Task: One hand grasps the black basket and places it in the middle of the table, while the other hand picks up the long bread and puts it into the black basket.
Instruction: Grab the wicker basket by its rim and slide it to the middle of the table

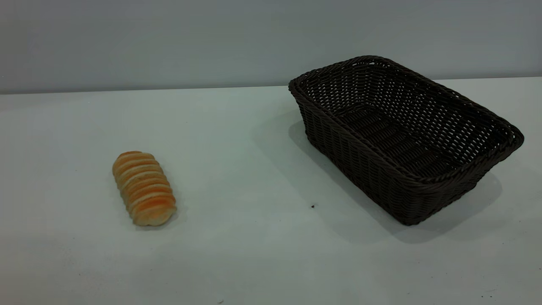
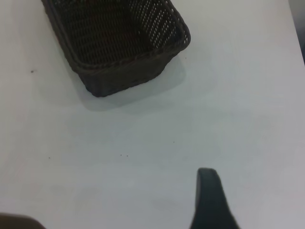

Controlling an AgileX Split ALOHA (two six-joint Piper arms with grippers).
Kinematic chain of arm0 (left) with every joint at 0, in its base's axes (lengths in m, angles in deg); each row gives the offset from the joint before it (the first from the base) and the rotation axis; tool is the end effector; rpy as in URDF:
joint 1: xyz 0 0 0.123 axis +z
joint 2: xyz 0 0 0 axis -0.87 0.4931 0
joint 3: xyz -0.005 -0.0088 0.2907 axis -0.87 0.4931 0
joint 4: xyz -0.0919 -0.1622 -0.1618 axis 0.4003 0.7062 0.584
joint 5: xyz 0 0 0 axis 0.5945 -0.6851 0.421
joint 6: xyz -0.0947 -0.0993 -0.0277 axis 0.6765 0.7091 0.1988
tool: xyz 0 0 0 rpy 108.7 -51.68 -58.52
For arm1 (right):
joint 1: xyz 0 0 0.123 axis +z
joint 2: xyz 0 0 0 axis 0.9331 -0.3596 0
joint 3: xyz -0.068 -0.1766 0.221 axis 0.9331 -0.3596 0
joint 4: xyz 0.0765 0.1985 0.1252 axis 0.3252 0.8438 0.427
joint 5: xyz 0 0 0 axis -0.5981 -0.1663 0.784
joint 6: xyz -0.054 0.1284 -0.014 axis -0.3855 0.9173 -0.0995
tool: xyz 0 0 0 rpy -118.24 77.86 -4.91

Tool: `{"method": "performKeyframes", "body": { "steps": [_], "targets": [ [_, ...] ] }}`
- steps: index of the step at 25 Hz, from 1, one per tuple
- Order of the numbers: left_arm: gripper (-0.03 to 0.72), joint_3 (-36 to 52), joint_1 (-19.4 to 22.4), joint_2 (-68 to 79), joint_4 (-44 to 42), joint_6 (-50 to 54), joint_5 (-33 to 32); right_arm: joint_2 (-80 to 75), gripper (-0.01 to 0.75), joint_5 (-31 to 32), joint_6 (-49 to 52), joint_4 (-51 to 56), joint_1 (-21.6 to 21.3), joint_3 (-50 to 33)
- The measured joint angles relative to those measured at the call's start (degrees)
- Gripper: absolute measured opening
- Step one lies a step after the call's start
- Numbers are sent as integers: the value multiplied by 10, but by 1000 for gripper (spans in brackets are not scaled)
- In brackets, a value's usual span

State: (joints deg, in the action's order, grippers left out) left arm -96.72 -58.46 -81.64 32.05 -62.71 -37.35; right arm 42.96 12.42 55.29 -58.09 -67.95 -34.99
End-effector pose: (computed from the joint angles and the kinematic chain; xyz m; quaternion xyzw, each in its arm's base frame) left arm 0.0223 -0.0011 0.2401 -0.0112 0.8689 0.0035 0.4949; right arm 0.0230 0.0048 0.2354 -0.0653 0.8715 -0.0098 0.4860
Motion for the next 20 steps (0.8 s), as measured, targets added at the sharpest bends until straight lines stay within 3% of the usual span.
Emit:
{"method": "performKeyframes", "body": {
  "steps": [7, 15, 20],
  "targets": [
    [582, 0, -52, 0, 0, 0, 0, 0, 492, 0, 0, 0, 0, 0],
    [582, -11, -54, 11, 0, 25, 9, -19, 492, -4, 16, 24, 0, 14],
    [582, -64, -54, 130, -1, 30, 59, -163, 531, -54, 27, 40, 0, 46]
  ]
}}
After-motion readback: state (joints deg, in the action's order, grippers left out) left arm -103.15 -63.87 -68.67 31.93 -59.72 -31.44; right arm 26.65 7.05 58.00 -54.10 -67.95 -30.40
